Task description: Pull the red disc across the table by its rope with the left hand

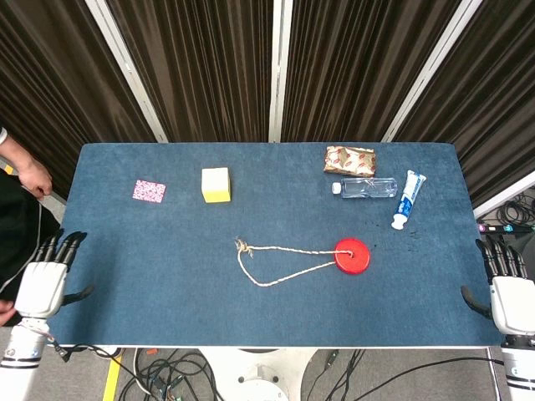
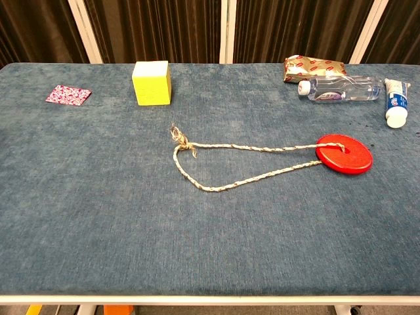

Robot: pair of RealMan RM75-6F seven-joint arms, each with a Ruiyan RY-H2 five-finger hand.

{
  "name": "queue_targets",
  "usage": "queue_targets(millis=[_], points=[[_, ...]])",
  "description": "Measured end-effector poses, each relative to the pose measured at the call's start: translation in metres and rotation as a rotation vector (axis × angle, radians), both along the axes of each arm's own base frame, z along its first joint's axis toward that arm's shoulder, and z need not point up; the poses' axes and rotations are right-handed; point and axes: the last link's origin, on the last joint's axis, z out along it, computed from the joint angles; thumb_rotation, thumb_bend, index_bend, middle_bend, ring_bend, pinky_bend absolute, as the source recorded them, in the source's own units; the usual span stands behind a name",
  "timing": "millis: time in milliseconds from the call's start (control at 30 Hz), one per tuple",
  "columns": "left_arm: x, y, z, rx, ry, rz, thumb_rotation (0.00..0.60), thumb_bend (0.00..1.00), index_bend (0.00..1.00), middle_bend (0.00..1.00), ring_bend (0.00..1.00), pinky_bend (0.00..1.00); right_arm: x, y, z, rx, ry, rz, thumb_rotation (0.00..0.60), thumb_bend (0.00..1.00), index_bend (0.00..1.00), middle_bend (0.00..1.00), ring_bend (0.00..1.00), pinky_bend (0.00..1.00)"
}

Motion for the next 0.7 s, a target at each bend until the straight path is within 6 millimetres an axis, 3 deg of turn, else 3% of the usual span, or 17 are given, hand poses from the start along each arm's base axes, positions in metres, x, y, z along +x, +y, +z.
queue_targets(millis=[167, 367, 567, 700], points=[[0.023, 0.022, -0.008, -0.058, -0.035, -0.081, 0.6, 0.01, 0.11, 0.12, 0.01, 0.13, -0.001, 0.002, 0.004, -0.007, 0.009, 0.0, 0.6, 0.18, 0.0, 0.0, 0.0, 0.0], [0.067, 0.055, -0.027, -0.169, -0.111, -0.178, 0.6, 0.0, 0.11, 0.12, 0.01, 0.13, -0.009, 0.003, 0.01, -0.025, 0.008, -0.025, 0.6, 0.18, 0.0, 0.0, 0.0, 0.0], [0.127, 0.09, -0.063, -0.351, -0.192, -0.241, 0.6, 0.0, 0.11, 0.12, 0.01, 0.13, -0.013, 0.003, 0.009, -0.022, 0.0, -0.032, 0.6, 0.18, 0.0, 0.0, 0.0, 0.0], [0.174, 0.11, -0.099, -0.492, -0.228, -0.273, 0.6, 0.0, 0.11, 0.12, 0.01, 0.13, -0.015, 0.003, 0.012, -0.031, -0.008, -0.031, 0.6, 0.18, 0.0, 0.0, 0.0, 0.0]])
